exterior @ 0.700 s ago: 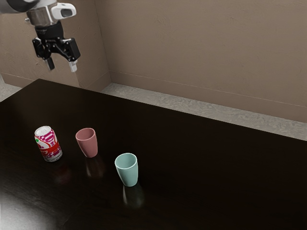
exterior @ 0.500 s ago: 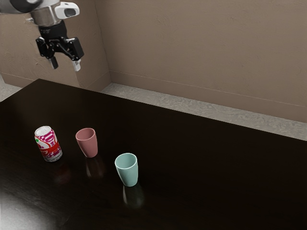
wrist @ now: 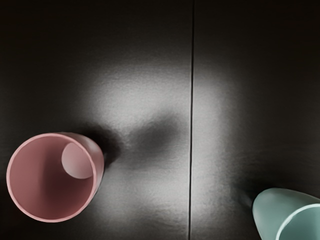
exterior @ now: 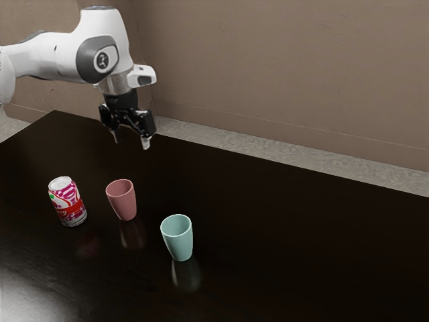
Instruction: Place the left cup onto the right cup
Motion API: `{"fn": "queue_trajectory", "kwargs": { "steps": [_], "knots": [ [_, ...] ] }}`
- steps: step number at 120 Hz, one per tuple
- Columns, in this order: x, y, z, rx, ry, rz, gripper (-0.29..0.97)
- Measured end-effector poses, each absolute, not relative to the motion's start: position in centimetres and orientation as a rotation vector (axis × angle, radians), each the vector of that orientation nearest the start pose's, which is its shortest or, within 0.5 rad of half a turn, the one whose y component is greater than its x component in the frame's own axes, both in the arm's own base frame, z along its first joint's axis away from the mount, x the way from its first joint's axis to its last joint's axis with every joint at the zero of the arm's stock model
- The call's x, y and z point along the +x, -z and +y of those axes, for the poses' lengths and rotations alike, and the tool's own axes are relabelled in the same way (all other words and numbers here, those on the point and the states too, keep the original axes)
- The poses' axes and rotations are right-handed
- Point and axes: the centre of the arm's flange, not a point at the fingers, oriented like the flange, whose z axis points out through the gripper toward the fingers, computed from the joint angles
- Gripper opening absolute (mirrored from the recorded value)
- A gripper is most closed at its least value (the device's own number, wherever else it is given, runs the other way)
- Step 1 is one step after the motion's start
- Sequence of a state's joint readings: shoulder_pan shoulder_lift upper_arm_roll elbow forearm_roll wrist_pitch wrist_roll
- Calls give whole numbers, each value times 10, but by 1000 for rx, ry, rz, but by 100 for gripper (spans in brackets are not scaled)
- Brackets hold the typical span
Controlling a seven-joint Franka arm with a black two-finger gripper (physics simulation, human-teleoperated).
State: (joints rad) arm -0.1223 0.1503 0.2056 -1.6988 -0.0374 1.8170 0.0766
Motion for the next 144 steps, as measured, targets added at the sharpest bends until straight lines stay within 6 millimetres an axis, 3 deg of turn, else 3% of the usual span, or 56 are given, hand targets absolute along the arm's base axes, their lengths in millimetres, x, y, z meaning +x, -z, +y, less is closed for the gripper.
{"fn": "queue_trajectory", "kwargs": {
  "steps": [33, 74, 93, 121, 144],
  "knots": [
    [604, -440, 47, -3158, -28, -21, 65],
    [597, -386, 67, -3163, -28, -69, 65],
    [601, -369, 70, -3161, -38, -76, 65],
    [600, -363, 92, -3159, -31, -130, 65],
    [600, -352, 94, -3159, -56, -144, 65]
  ]
}}
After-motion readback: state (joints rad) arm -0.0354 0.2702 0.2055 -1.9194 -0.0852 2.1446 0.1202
